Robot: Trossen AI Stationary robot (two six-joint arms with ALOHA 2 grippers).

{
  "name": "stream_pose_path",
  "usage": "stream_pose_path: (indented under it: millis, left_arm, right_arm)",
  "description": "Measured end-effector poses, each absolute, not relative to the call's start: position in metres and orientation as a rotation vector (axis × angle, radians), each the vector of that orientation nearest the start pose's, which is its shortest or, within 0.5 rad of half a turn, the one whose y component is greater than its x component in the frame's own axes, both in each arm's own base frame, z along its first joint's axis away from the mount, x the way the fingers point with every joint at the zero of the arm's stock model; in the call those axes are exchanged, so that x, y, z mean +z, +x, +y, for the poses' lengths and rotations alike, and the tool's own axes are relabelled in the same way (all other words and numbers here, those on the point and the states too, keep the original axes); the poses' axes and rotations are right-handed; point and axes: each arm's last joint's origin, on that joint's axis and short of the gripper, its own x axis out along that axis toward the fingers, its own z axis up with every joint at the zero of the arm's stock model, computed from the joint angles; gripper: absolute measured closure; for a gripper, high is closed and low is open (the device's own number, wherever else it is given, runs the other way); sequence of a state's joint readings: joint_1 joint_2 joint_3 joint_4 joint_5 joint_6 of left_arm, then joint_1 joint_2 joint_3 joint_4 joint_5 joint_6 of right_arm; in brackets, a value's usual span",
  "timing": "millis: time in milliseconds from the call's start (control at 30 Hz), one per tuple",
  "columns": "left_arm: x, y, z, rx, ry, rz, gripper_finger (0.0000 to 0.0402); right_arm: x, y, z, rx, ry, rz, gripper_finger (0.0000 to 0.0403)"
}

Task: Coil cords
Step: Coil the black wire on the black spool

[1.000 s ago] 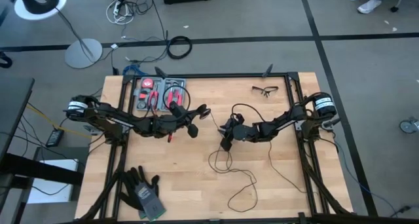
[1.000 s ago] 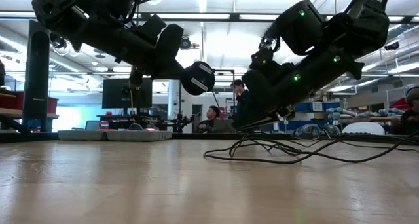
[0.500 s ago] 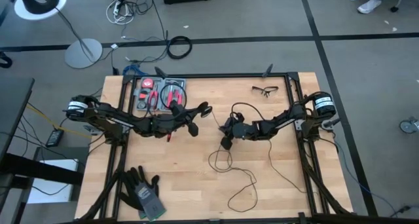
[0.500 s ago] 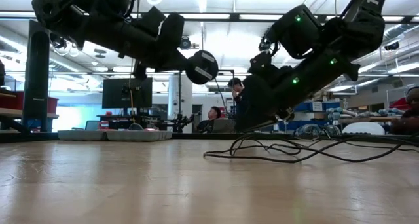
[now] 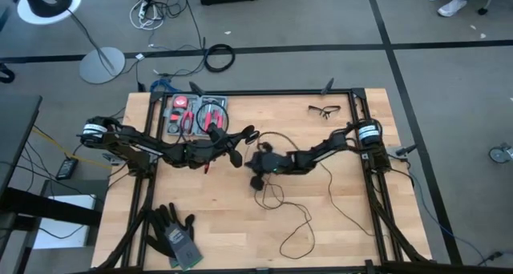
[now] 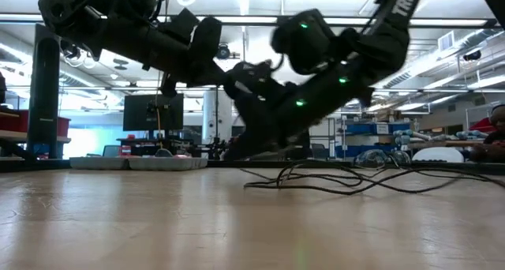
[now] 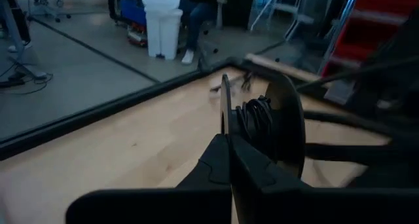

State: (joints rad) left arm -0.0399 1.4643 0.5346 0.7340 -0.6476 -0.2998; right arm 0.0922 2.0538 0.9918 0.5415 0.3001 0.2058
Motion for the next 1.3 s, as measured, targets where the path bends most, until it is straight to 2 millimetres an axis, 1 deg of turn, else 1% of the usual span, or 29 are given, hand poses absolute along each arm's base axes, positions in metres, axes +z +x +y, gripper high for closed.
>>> stream_pose_path:
  millis: [67,133,267,433,633,800,933,1000,1067,1167,1300]
  left_arm:
    - [0.184,0.275,0.006,0.635,-0.226,0.132,0.0402]
    - [0.179,0.274,0.007,0.648,-0.231,0.18,0.0401]
    - [0.17,0.271,0.007,0.666,-0.231,0.262,0.0401]
    - [0.164,0.269,0.005,0.625,-0.235,0.338,0.0401]
    - [0.16,0.268,0.004,0.581,-0.24,0.388,0.0402]
    - [0.158,0.267,0.004,0.572,-0.237,0.419,0.0401]
    - [0.158,0.267,0.004,0.571,-0.247,0.413,0.0401]
    - [0.159,0.267,0.004,0.571,-0.253,0.402,0.0401]
    - [0.16,0.268,0.003,0.568,-0.258,0.387,0.0401]
    - [0.163,0.269,0.001,0.556,-0.264,0.357,0.0401]
    - [0.164,0.266,-0.007,0.526,-0.288,0.251,0.0401]
  right_arm:
    - [0.112,0.408,0.034,-0.218,0.04,0.461,0.0402]
    - [0.122,0.416,0.04,-0.19,-0.017,0.431,0.0402]
    - [0.144,0.419,0.045,-0.187,-0.108,0.382,0.0402]
    - [0.162,0.415,0.041,-0.193,-0.19,0.385,0.0403]
    - [0.186,0.406,0.022,-0.267,-0.205,0.41,0.0403]
    - [0.207,0.391,0.009,-0.36,-0.229,0.486,0.0403]
    - [0.217,0.377,0.002,-0.436,-0.213,0.565,0.0403]
    - [0.217,0.37,-0.001,-0.471,-0.202,0.621,0.0403]
    - [0.211,0.365,-0.003,-0.496,-0.184,0.66,0.0403]
    - [0.193,0.355,-0.003,-0.517,-0.139,0.664,0.0403]
    - [0.164,0.34,0.0,-0.52,-0.038,0.581,0.0403]
